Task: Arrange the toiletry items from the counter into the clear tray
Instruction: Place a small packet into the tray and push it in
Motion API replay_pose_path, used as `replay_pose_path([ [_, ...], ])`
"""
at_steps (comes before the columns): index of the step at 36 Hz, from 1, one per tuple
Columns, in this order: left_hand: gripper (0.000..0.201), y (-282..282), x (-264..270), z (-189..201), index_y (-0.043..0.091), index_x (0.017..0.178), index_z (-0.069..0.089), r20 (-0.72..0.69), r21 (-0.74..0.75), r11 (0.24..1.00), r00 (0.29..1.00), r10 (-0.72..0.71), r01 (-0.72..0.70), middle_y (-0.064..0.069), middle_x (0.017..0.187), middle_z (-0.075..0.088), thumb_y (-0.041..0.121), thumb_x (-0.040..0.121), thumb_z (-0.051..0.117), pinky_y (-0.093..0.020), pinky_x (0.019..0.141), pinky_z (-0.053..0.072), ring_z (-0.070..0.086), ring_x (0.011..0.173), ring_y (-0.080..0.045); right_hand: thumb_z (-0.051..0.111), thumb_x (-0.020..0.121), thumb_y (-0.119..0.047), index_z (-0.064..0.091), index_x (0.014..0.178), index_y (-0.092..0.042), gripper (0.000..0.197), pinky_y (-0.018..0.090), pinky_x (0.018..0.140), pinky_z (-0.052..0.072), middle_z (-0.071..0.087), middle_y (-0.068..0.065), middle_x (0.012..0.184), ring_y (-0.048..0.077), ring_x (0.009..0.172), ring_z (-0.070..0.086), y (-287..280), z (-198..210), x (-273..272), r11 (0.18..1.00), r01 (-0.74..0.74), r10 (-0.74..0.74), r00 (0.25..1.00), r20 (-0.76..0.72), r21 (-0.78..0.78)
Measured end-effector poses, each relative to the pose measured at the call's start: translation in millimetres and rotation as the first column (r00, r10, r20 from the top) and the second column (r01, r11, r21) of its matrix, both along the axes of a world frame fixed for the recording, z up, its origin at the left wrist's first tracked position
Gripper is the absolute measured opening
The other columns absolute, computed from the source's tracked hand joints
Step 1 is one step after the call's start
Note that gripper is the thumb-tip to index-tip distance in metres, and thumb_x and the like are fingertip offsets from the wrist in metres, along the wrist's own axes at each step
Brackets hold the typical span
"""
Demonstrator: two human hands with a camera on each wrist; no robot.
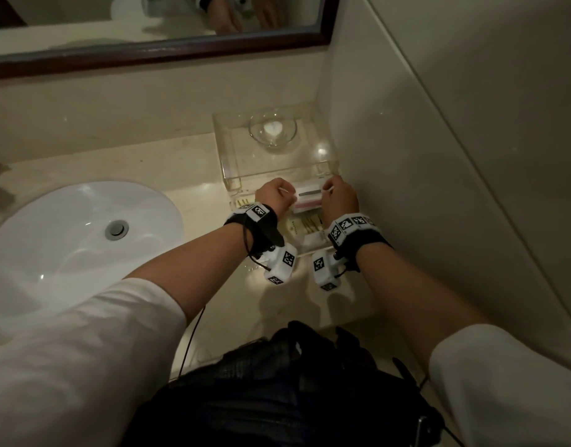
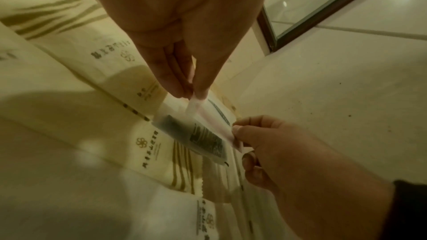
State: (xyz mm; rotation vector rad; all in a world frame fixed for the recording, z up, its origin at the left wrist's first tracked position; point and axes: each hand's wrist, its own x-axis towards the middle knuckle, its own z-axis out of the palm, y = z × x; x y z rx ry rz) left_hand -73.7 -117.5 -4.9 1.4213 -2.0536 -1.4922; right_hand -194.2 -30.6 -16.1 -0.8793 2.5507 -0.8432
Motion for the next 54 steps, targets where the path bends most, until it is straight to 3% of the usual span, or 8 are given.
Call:
replay_pose_path([
  [7, 0.019, 0.0, -10.2, -10.5, 0.018, 0.096, 0.071, 0.068, -0.123, 0.989, 0.995, -0.074, 0.082, -0.004, 0.095, 0.071, 0.01, 0.085, 0.058, -0.009, 0.062, 0.038, 0.062, 0.081, -0.014, 0.043, 0.095, -0.012, 0.053, 0.12, -0.014, 0.027, 0.03, 0.08, 0.042, 0.044, 0.015, 0.124, 0.031, 0.099, 0.055, -5.0, -5.0, -4.9, 0.984, -0.077, 0.086, 0.995, -0.047, 0.162],
  [12, 0.026, -5.5, -18.2, -16.2, 0.015, 0.106, 0.069, 0.16, -0.142, 0.977, 0.978, -0.137, 0.16, -0.006, 0.105, 0.063, 0.008, 0.081, 0.066, -0.02, 0.073, 0.045, 0.062, 0.094, -0.022, 0.044, 0.097, -0.015, 0.045, 0.134, -0.011, 0.037, 0.033, 0.093, 0.042, 0.035, 0.014, 0.134, 0.029, 0.109, 0.051, -3.5, -9.2, -5.4, 0.958, -0.133, 0.156, 0.985, -0.075, 0.253],
  [15, 0.026, -7.2, -20.9, -21.1, 0.014, 0.107, 0.069, 0.213, -0.209, 0.953, 0.962, -0.174, 0.219, -0.012, 0.119, 0.052, 0.009, 0.082, 0.068, -0.018, 0.076, 0.041, 0.057, 0.101, -0.023, 0.047, 0.096, -0.017, 0.044, 0.135, -0.009, 0.04, 0.033, 0.096, 0.044, 0.033, 0.014, 0.134, 0.027, 0.109, 0.05, -4.3, -11.4, -5.3, 0.941, -0.158, 0.193, 0.977, -0.088, 0.3],
  [20, 0.029, -5.6, -24.5, -30.3, 0.003, 0.107, 0.062, 0.197, -0.287, 0.917, 0.954, -0.226, 0.276, -0.004, 0.112, 0.036, -0.006, 0.08, 0.064, -0.02, 0.079, 0.049, 0.053, 0.086, -0.025, 0.052, 0.093, -0.024, 0.046, 0.128, -0.006, 0.04, 0.035, 0.091, 0.045, 0.033, 0.015, 0.13, 0.028, 0.104, 0.052, -5.8, -10.9, -1.1, 0.92, -0.14, 0.221, 0.956, -0.192, 0.365],
  [25, 0.032, -4.4, -26.6, -26.9, 0.005, 0.11, 0.068, 0.246, -0.374, 0.869, 0.938, -0.245, 0.325, -0.01, 0.137, 0.034, 0.01, 0.079, 0.071, -0.025, 0.104, 0.04, 0.047, 0.118, -0.024, 0.056, 0.09, -0.027, 0.045, 0.126, -0.002, 0.045, 0.037, 0.091, 0.045, 0.033, 0.018, 0.132, 0.032, 0.107, 0.052, -8.4, -11.8, -2.5, 0.925, -0.148, 0.212, 0.966, -0.151, 0.351],
  [28, 0.042, -4.1, -28.5, -27.2, 0.006, 0.113, 0.066, 0.271, -0.415, 0.836, 0.926, -0.263, 0.359, -0.008, 0.135, 0.037, 0.027, 0.078, 0.074, -0.023, 0.104, 0.036, 0.042, 0.122, -0.023, 0.059, 0.089, -0.036, 0.038, 0.134, -0.002, 0.06, 0.037, 0.096, 0.044, 0.026, 0.017, 0.137, 0.032, 0.112, 0.049, -8.5, -9.8, -4.9, 0.901, -0.184, 0.258, 0.956, -0.143, 0.393],
  [31, 0.042, -3.7, -29.7, -26.6, 0.006, 0.116, 0.065, 0.282, -0.415, 0.82, 0.912, -0.297, 0.395, -0.008, 0.128, 0.047, 0.026, 0.08, 0.071, -0.023, 0.1, 0.035, 0.043, 0.12, -0.024, 0.063, 0.086, -0.039, 0.037, 0.136, -0.004, 0.066, 0.036, 0.095, 0.045, 0.025, 0.015, 0.138, 0.032, 0.112, 0.05, -7.4, -10.5, -7.6, 0.905, -0.204, 0.276, 0.949, -0.15, 0.373],
  [54, 0.046, -6.6, -15.4, -27.4, 0.01, 0.109, 0.065, 0.274, -0.554, 0.69, 0.884, -0.378, 0.466, -0.013, 0.12, 0.053, 0.042, 0.077, 0.072, -0.041, 0.093, 0.046, 0.046, 0.114, -0.031, 0.069, 0.082, -0.028, 0.05, 0.126, -0.007, 0.052, 0.035, 0.097, 0.046, 0.034, 0.013, 0.127, 0.026, 0.104, 0.05, 4.2, -20.9, -13.2, 0.955, -0.237, 0.259, 0.959, -0.113, 0.178],
])
